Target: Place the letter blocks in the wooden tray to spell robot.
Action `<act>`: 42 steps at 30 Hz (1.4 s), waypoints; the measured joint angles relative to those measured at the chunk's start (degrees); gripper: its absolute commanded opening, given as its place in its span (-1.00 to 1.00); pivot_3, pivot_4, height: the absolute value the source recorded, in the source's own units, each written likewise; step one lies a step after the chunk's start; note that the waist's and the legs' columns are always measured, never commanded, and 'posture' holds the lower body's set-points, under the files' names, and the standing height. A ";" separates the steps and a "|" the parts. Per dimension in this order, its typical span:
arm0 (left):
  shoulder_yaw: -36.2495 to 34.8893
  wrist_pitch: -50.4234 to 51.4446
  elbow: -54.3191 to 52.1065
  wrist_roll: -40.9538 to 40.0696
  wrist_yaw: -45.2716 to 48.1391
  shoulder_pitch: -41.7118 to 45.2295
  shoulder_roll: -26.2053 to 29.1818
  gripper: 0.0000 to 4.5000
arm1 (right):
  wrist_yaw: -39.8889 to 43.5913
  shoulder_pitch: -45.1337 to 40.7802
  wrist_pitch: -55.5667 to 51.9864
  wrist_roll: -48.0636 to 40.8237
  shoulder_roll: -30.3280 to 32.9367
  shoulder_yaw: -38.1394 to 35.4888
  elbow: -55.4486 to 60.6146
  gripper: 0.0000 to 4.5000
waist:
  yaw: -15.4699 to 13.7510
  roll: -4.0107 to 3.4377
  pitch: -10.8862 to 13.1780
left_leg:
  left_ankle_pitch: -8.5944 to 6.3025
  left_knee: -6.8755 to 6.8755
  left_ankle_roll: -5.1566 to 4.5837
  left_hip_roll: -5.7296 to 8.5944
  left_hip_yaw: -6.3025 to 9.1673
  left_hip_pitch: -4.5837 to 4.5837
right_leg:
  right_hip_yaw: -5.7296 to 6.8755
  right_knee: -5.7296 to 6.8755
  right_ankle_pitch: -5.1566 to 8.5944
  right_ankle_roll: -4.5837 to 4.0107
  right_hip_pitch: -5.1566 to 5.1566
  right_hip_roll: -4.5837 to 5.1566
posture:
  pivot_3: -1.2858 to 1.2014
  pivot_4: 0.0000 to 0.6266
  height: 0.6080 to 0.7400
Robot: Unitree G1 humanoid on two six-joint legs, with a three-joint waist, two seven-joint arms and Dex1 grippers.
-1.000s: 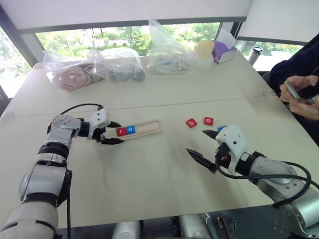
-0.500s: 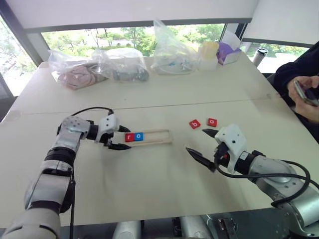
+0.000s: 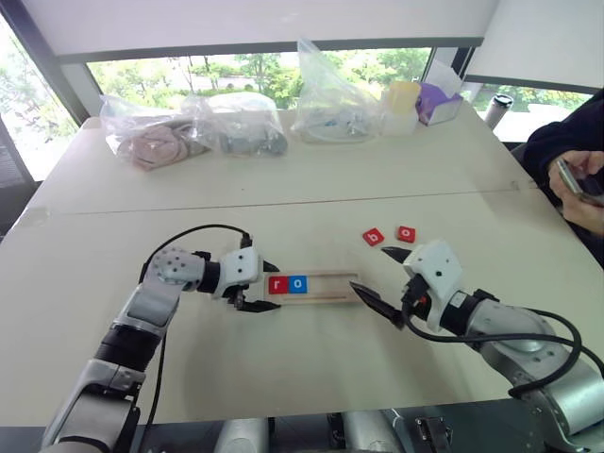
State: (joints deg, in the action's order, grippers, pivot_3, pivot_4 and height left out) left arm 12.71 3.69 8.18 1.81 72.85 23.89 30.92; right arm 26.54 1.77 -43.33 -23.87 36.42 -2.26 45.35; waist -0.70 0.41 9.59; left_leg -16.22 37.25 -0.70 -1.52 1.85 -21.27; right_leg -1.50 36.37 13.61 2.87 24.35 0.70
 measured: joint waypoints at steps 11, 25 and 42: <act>2.41 4.99 -3.62 0.90 -2.07 -0.33 1.39 0.39 | -0.19 -0.09 0.52 0.59 -0.53 0.52 -0.62 1.00 | 0.01 -0.13 -0.27 | 0.00 -0.01 0.00 0.00 0.00 0.02 | 0.00 -0.05 0.01 -0.02 -0.03 -0.01 | 0.03 -0.52 1.00; 0.51 12.39 -8.37 -3.64 -3.21 -4.83 6.67 0.99 | -0.11 -2.10 1.34 1.06 -0.70 1.61 -2.45 1.00 | 2.01 -0.14 -0.59 | -0.08 -0.26 -0.13 -0.16 -0.02 0.09 | -0.01 -0.08 0.04 -0.05 -0.03 -0.16 | 0.03 -0.52 1.00; -17.48 19.94 -16.15 -21.83 -2.75 -20.99 19.41 0.99 | -6.37 -19.70 0.16 10.27 -11.52 9.01 -26.78 1.00 | 4.45 0.65 0.21 | -0.10 -1.08 -0.18 -0.33 0.05 0.81 | 0.02 0.77 0.58 -0.79 0.28 -0.19 | 0.03 -0.52 1.00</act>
State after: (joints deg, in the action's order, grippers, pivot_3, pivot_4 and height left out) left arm -4.77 23.63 -7.97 -20.02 70.11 2.90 50.33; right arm 20.17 -17.94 -43.16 -13.59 24.90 6.75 18.57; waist 3.75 1.06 9.80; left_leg -16.33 36.17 -0.89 -1.85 1.89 -20.46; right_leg -1.48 37.14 14.19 2.08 24.63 0.51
